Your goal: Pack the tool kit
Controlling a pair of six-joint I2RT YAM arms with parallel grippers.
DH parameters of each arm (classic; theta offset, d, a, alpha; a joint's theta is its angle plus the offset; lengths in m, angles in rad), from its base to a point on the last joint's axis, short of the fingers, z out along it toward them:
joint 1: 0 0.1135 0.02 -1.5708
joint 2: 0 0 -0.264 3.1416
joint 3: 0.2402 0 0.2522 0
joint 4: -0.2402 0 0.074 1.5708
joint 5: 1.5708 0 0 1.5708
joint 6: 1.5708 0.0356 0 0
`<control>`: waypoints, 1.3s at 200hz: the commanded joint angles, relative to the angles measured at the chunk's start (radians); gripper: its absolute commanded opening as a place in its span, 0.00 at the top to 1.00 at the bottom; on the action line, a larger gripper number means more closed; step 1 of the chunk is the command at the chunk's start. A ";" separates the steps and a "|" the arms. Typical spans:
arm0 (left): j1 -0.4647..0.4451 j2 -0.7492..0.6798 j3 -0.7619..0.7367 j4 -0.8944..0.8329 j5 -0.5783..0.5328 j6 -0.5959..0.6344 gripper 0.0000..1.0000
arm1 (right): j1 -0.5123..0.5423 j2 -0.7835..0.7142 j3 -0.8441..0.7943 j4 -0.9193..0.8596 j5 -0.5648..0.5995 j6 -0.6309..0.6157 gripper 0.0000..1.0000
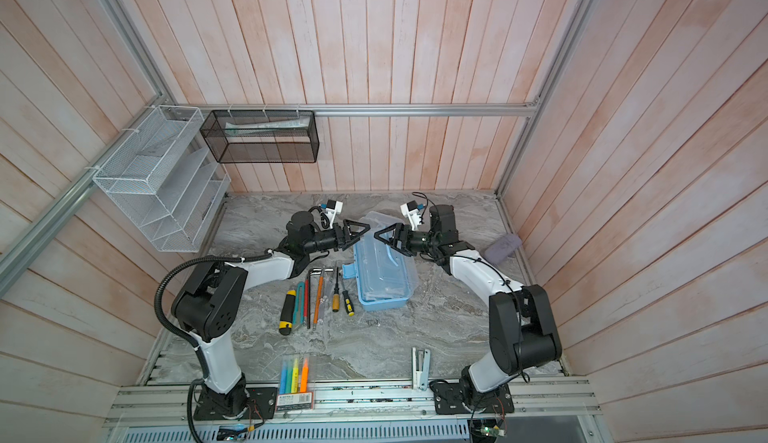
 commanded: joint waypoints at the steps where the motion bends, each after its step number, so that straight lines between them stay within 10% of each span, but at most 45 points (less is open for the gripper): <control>1: -0.013 0.018 0.064 0.032 0.031 0.024 0.08 | -0.023 -0.052 0.017 -0.111 0.102 -0.043 0.18; 110: -0.119 0.162 0.436 -0.201 0.035 0.088 0.08 | -0.325 -0.385 -0.243 -0.070 0.320 0.087 0.16; 189: -0.169 0.235 0.650 -0.409 0.021 0.164 0.08 | -0.334 -0.513 -0.231 -0.171 0.531 -0.059 0.16; 260: -0.137 0.100 0.532 -0.486 -0.060 0.261 0.08 | -0.247 -0.530 -0.197 -0.199 0.600 -0.156 0.12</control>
